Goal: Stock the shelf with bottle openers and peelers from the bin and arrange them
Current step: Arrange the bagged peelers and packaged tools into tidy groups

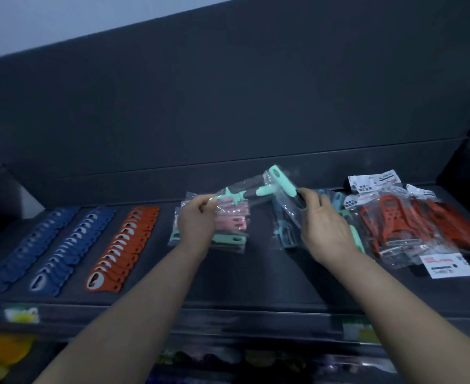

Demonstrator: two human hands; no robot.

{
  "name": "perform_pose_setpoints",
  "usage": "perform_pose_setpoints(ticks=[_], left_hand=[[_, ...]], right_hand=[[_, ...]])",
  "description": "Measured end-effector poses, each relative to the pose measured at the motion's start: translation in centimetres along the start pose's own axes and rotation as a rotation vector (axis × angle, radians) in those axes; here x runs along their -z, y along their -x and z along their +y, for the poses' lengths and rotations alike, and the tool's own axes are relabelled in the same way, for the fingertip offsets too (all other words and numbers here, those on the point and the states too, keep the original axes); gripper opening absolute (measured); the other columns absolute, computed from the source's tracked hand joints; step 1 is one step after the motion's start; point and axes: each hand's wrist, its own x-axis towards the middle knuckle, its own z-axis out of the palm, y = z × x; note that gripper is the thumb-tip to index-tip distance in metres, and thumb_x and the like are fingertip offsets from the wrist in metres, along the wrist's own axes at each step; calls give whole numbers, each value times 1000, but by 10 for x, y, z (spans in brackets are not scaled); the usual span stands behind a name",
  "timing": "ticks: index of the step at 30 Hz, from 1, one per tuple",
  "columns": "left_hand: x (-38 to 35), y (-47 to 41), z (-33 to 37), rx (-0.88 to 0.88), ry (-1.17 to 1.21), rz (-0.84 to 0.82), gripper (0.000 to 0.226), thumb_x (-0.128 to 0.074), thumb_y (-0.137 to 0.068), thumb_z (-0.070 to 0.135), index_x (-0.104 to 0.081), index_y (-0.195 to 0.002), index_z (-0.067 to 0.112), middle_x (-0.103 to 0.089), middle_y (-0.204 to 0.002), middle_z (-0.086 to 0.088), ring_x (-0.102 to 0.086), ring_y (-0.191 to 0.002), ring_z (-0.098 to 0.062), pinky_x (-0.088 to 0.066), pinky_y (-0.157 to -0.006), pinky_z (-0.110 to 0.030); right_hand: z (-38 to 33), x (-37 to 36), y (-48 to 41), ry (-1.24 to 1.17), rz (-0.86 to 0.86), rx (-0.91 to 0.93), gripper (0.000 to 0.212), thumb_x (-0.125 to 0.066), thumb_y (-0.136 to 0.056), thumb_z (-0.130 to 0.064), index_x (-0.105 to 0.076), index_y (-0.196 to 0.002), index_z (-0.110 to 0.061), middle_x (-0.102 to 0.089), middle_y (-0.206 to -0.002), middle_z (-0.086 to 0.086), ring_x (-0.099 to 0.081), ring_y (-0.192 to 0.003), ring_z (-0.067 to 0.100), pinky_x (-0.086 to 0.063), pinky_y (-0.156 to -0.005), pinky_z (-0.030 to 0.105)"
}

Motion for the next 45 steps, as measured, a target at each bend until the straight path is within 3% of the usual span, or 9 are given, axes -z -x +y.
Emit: perform_pose_setpoints(ticks=[3,8,12,19,28,33,38,40,45], left_hand=[[42,-14,-17,-3,5,-83,22,-61,-89,7,-67,-75,24,-68,-77,5,-60,-74,-11,-48,-70,-25],[105,-30,-66,84,-95,-241,14,-65,-89,11,-68,-84,23,-72,-91,-3,-64,-82,-14,-50,-77,-26],[123,-37,-88,76,-161,-284,8,-64,-89,8,-70,-89,14,-70,-90,1,-64,-88,-13,-47,-79,-21],[119,-44,-104,-151,-532,-318,16,-58,-91,32,-69,-95,21,-72,-92,1,-61,-94,-21,-50,-83,-33],[109,-44,-106,-276,-709,-285,23,-61,-89,40,-60,-105,23,-65,-104,3,-51,-108,-22,-47,-86,-37],[111,-41,-93,-342,-429,-308,24,-59,-90,28,-61,-113,21,-61,-101,8,-57,-103,-18,-47,-88,-32],[116,-46,-89,-157,-165,-547,30,-64,-89,30,-64,-119,24,-68,-99,6,-65,-94,-15,-51,-91,-33],[120,-46,-93,-144,-104,-583,21,-69,-84,30,-71,-105,26,-70,-93,3,-66,-84,-16,-54,-85,-35],[130,-45,-82,-80,122,-569,5,-66,-90,20,-70,-92,20,-65,-72,4,-58,-61,3,-47,-62,-17]], right_hand=[[-32,-11,0,-10,47,64,50,-44,-94,-20,-29,-141,-26,-46,-125,10,-55,-104,35,-43,-78,40],[-83,-38,8,-13,39,117,46,-49,-94,-37,-33,-137,-29,-49,-124,4,-57,-106,31,-48,-77,41],[-109,-60,13,23,24,89,44,-51,-95,-35,-38,-135,-20,-53,-126,6,-57,-109,31,-47,-77,40],[-131,-87,29,135,158,73,25,-63,-88,-28,-60,-110,-16,-58,-94,6,-61,-87,32,-47,-67,39],[-131,-94,42,-1,46,-92,29,-51,-96,-33,-53,-122,-21,-54,-113,1,-57,-103,25,-44,-74,35],[-134,-92,44,5,-22,-75,25,-54,-94,-31,-54,-118,-26,-55,-109,-3,-57,-103,25,-42,-77,35],[-137,-89,41,23,-106,23,24,-59,-91,-29,-57,-114,-31,-56,-109,-10,-56,-107,18,-42,-85,38],[-138,-87,38,38,-61,74,23,-62,-89,-25,-60,-111,-32,-58,-109,-11,-56,-108,17,-41,-86,39],[-147,-85,27,57,169,206,26,-70,-81,-16,-63,-104,-28,-56,-103,-9,-55,-103,22,-34,-87,40]])
